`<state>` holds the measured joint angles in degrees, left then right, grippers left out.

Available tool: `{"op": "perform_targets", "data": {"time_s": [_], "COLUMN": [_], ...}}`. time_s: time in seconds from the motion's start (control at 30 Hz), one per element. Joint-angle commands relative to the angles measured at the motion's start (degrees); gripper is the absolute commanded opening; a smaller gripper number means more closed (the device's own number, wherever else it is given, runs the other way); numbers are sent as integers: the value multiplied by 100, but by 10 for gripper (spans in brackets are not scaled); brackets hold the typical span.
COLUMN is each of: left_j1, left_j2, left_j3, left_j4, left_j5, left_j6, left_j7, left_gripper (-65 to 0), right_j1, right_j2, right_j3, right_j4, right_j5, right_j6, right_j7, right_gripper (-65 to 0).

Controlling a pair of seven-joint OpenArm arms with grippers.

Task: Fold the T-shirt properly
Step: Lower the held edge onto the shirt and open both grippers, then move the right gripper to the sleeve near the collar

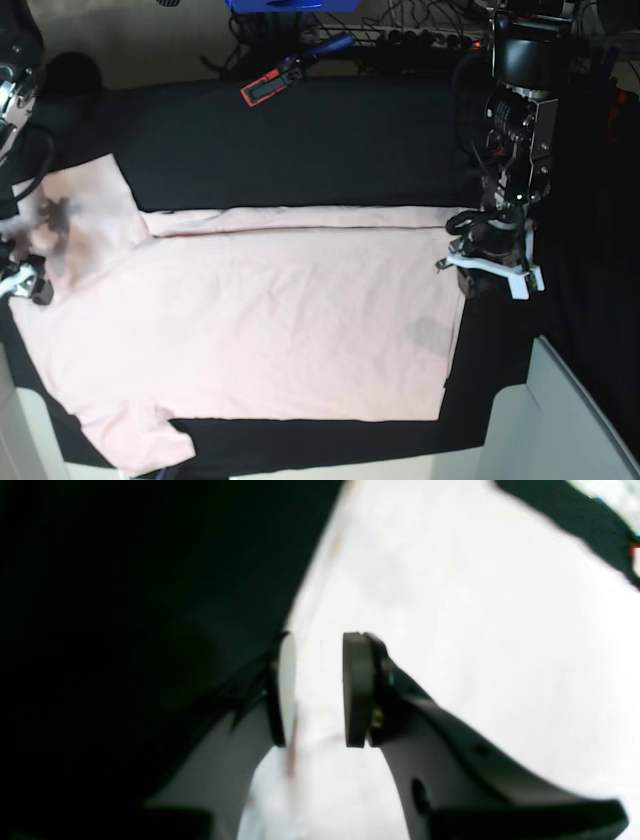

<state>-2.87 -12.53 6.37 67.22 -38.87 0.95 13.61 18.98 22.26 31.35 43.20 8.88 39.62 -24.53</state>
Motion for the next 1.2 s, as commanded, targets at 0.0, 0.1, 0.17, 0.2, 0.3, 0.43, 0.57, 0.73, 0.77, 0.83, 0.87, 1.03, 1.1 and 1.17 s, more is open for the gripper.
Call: {"op": "perform_targets", "data": {"time_s": [0.0, 0.1, 0.17, 0.2, 0.3, 0.43, 0.57, 0.73, 0.77, 0.83, 0.87, 1.03, 1.1, 1.17], "left_j1": [-121, -244, -271, -253, -16, 503, 898, 1285, 1356, 1452, 1496, 1610, 1672, 1725], "left_j2": [-87, -87, -87, -87, -105, -114, -184, -254, -254, -254, -263, -404, -448, -553], "left_j3": [-44, -44, -44, -44, 27, -26, -35, -44, -44, -44, -44, -44, -44, -44], "left_j4": [87, 87, 139, 210, 535, 834, 860, 869, 869, 869, 869, 869, 869, 913], "left_j5": [6, -3, -12, -12, -12, 32, 32, 32, 32, 32, 32, 32, 32, 32], "left_j6": [-47, -47, -47, -47, -47, -47, -47, -47, -47, -47, -47, -47, -47, -47], "left_j7": [-152, -152, -152, -143, -143, -143, -169, -178, -178, -187, -187, -187, -187, -187], "left_gripper": [-485, -485, -487, -489, -492, -499, -650, -650, -650, -650, -650, -650, -650, -650], "right_j1": [58, -153, -347, -478, -804, -1085, -1120, -1208, -1208, -1235, -1235, -1243, -1243, -1243], "right_j2": [126, 73, 46, 38, -121, -420, -455, -516, -516, -525, -525, -622, -613, -595], "right_j3": [25, 25, 34, 34, 60, 869, 1405, 1704, 1704, 1695, 1704, 1836, 1924, 1915], "right_j4": [212, 405, 607, 792, 1320, 2058, 2155, 1698, 1574, 1381, 1328, 1267, 1267, 1267], "right_j5": [118, 118, 127, 127, 127, 127, 127, 127, 127, 127, 127, 127, 118, 109], "right_j6": [38, 38, 38, 38, 38, 38, 38, 38, 38, 38, 38, 38, 38, 38], "right_j7": [137, 128, 128, 119, 111, -408, -980, -1015, -997, -980, -980, -971, -971, -971], "right_gripper": [-251, -251, -251, -251, -251, -244, -242, -242, -242, -242, -242, -242, -242, -242]}}
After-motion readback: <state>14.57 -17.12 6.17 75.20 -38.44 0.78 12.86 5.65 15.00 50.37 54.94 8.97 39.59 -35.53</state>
